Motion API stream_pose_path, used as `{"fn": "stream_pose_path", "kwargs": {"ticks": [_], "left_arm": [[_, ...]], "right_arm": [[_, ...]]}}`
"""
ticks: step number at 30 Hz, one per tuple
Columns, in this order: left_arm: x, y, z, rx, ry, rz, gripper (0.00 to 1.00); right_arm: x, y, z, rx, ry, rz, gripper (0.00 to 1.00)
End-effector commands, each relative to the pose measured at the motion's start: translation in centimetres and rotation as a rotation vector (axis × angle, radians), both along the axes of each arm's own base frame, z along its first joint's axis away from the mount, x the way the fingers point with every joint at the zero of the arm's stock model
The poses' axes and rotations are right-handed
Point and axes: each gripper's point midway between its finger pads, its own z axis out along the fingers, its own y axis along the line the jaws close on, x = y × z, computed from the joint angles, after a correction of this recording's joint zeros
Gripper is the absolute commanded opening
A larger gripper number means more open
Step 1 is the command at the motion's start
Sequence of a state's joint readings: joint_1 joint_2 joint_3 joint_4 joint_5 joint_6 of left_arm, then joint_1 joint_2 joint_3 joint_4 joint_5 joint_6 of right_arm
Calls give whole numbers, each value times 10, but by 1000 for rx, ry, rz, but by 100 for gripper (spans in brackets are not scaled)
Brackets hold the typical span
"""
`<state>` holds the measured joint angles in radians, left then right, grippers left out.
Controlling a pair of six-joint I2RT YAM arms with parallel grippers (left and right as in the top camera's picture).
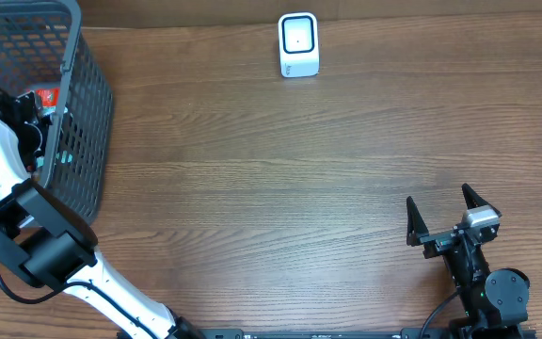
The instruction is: Scan the item barcode
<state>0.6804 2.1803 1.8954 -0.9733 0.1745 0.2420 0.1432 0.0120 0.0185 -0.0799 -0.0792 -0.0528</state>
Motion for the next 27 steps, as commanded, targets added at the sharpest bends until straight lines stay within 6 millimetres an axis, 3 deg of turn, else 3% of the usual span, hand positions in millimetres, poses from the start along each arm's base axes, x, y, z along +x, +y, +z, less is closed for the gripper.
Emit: {"fn": "stream_pose_path", "kwargs": {"ticks": [1, 4, 7, 10, 16, 21, 27], "left_arm": [[0, -3, -11, -2, 11, -3, 95], [3, -1, -10, 6, 0, -3, 80], [3, 0, -10, 7, -1, -3, 73], [3, -1, -10, 6, 1, -3, 59], [2, -1, -3, 12, -6, -3, 53], [7, 3, 30, 59, -65, -2, 53], [8, 3, 109, 148, -205, 37, 53]], "right_arm": [[0, -1, -2, -4, -3, -3, 100], [0, -1, -2, -4, -3, -3, 100], [0, -1, -2, -4, -3, -3, 100], [0, -1, -2, -4, -3, -3, 100], [0, -1, -2, -4, -3, -3, 100], [0, -1, -2, -4, -3, -3, 100], [0, -1, -2, -4, -3, -3, 100]]}}
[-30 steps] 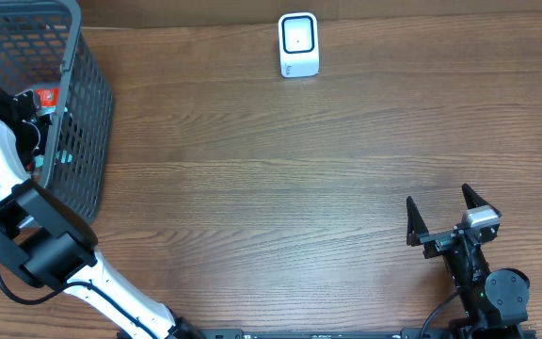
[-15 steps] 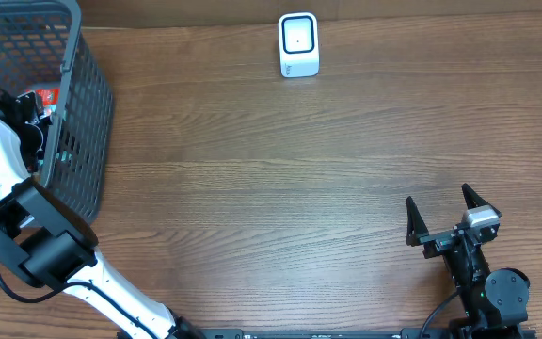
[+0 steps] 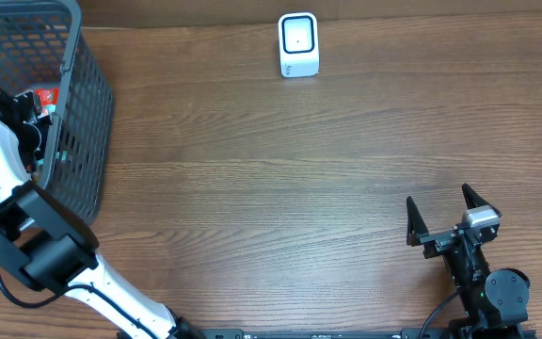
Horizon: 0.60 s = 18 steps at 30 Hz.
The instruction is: Scan the item barcode
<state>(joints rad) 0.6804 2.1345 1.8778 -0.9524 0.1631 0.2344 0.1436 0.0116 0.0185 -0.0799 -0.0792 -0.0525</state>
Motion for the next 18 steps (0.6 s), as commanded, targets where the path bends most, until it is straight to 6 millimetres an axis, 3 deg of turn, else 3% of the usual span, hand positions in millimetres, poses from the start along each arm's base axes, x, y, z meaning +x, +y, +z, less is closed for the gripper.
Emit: {"fn": "stream_pose_path", "kwargs": {"ticks": [1, 4, 10, 13, 18], "left_arm": [[7, 0, 109, 129, -208, 38, 53], [-4, -5, 164, 195, -308, 85, 53], [-30, -25, 251, 246, -500, 174, 54], [-48, -48, 293, 229, -607, 204, 54], [-74, -100, 334, 184, -707, 159, 53]], "right_arm": [[0, -1, -2, -4, -3, -4, 100], [0, -1, -3, -4, -2, -4, 100], [0, -1, -2, -4, -3, -4, 100], [0, -1, -2, -4, -3, -4, 100], [0, -1, -2, -4, -3, -4, 100]]}}
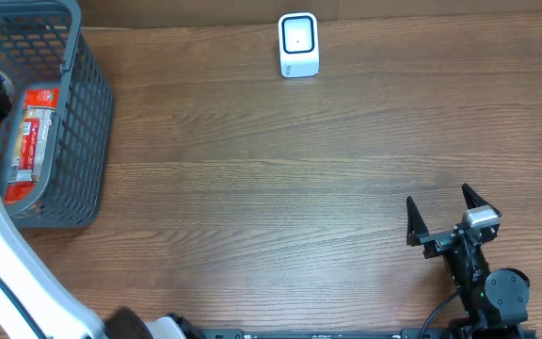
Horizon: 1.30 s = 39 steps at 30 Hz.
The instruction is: Scan the item barcode
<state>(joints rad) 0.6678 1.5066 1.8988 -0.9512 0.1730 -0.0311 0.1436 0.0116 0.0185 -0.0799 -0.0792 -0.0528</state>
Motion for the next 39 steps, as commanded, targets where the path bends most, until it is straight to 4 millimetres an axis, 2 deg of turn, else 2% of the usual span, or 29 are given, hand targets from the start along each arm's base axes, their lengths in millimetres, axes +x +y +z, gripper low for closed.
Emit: {"fn": "stream_pose_path", "kwargs": {"ticks": [1, 5, 7, 10, 19, 28, 33, 34, 39], "left_arm": [[-14, -50, 47, -25, -133, -69, 53], [-24, -97, 56, -26, -135, -161, 52], [-27, -118, 52, -45, -110, -209, 52], [-30, -143, 34, -72, -27, -260, 51], [-17, -219, -55, -136, 281, -405, 47], [4, -316, -151, -257, 431, -527, 46], [6, -368, -213, -184, 535, -567, 49], [5, -384, -230, -163, 567, -590, 50], [4, -438, -285, -140, 655, -666, 49]], "right_arm": [[0, -1, -2, -4, -3, -4, 100], [0, -1, -2, -4, -3, -4, 100], [0, -1, -3, -4, -2, -3, 100], [0, -1, -3, -4, -2, -4, 100], [0, -1, -2, -4, -3, -4, 100], [0, -1, -2, -4, -3, -4, 100], [0, -1, -2, -4, -3, -4, 100], [0, -1, -2, -4, -3, -4, 100], [0, -1, -3, -4, -2, -4, 100]]}}
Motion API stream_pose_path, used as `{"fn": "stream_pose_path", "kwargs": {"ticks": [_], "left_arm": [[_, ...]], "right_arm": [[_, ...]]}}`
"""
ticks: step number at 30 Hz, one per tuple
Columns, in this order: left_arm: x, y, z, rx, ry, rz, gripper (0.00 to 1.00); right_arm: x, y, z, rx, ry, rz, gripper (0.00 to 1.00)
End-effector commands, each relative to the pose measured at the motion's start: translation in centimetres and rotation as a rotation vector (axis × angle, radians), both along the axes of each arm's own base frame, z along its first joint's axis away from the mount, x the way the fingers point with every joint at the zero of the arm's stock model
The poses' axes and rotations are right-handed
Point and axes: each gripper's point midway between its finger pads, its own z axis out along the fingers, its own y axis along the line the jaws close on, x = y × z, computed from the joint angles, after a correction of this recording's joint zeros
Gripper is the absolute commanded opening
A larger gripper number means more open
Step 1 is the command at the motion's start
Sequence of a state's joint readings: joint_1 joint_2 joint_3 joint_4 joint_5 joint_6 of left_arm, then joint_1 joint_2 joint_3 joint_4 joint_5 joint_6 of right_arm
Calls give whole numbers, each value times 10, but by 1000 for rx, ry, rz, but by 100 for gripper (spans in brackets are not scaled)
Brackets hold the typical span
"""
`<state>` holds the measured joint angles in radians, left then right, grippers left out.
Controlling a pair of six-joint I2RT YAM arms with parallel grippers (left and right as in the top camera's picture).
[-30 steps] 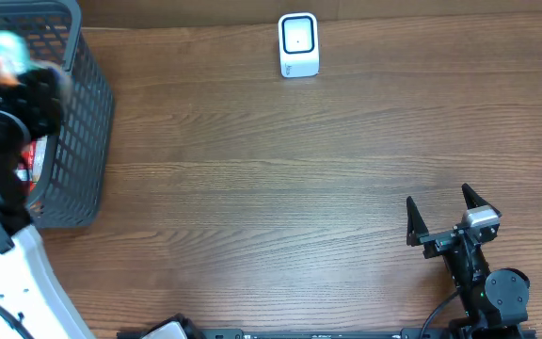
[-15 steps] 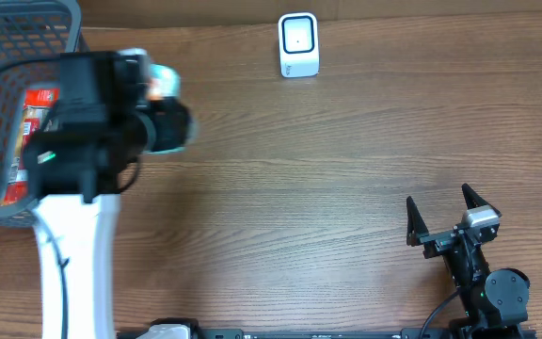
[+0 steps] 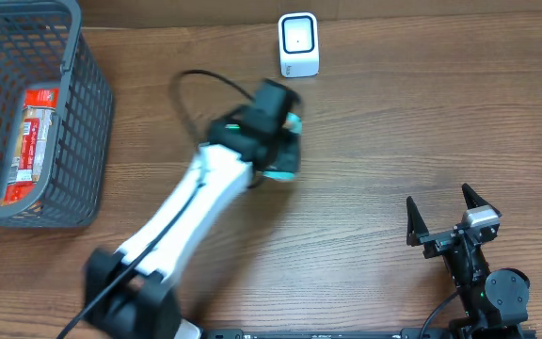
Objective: Scan the item barcode
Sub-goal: 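Lift the bundle out of the basket and carry it toward the scanner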
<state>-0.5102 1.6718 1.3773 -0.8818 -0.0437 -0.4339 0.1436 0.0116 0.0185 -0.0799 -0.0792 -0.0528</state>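
The white barcode scanner [image 3: 298, 44] stands upright at the table's far edge, its window facing forward. My left gripper [image 3: 284, 155] is out over the middle of the table, a short way in front of the scanner, blurred by motion. It appears shut on a teal-and-white item [image 3: 290, 162] that shows beneath the wrist; the fingers themselves are hidden. My right gripper [image 3: 438, 220] rests open near the front right of the table, with nothing between its fingers.
A grey wire basket [image 3: 100, 113] stands at the far left, with a red-and-white packet [image 3: 28, 141] lying in it. The left arm [image 3: 186, 217] stretches diagonally from the front edge across the table's middle.
My left arm was at the left edge beside the basket; now it reaches over the middle of the table, carrying a teal-and-white item in front of the scanner. The right arm has not moved.
My left gripper was down inside the basket at the two oldest moments. Then the arm was up at the left edge, off the basket, with the red packet left inside. Now it holds a teal-and-white item near the scanner. The right gripper stayed open throughout.
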Motion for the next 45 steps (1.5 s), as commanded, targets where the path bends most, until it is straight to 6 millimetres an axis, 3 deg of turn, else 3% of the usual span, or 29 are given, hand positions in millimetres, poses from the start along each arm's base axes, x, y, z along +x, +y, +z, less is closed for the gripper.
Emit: {"fn": "stream_pose_path", "kwargs": {"ticks": [1, 6, 10, 13, 21, 28, 38, 45], "left_arm": [[-1, -30, -35, 23, 32, -4, 48], [-4, -71, -67, -21, 60, -70, 46], [-3, -92, -68, -58, 31, -101, 46], [-3, -101, -65, -73, 13, -119, 51], [-14, -106, -70, -64, 30, -144, 71], [-16, -111, -69, -86, 40, -155, 100], [-4, -121, -28, -122, -14, -185, 100], [-2, -109, -28, -55, -23, -196, 100]], "right_arm": [[0, -1, -2, -4, -3, -4, 100], [0, -1, -2, -4, -3, -4, 100], [0, -1, -3, -4, -2, -4, 100], [0, -1, -2, -4, -3, -4, 100], [0, -1, -2, -4, -3, -4, 100], [0, -1, -2, -4, -3, -4, 100], [0, -1, -2, -4, -3, -4, 100], [0, -1, -2, -4, -3, -3, 100]]}}
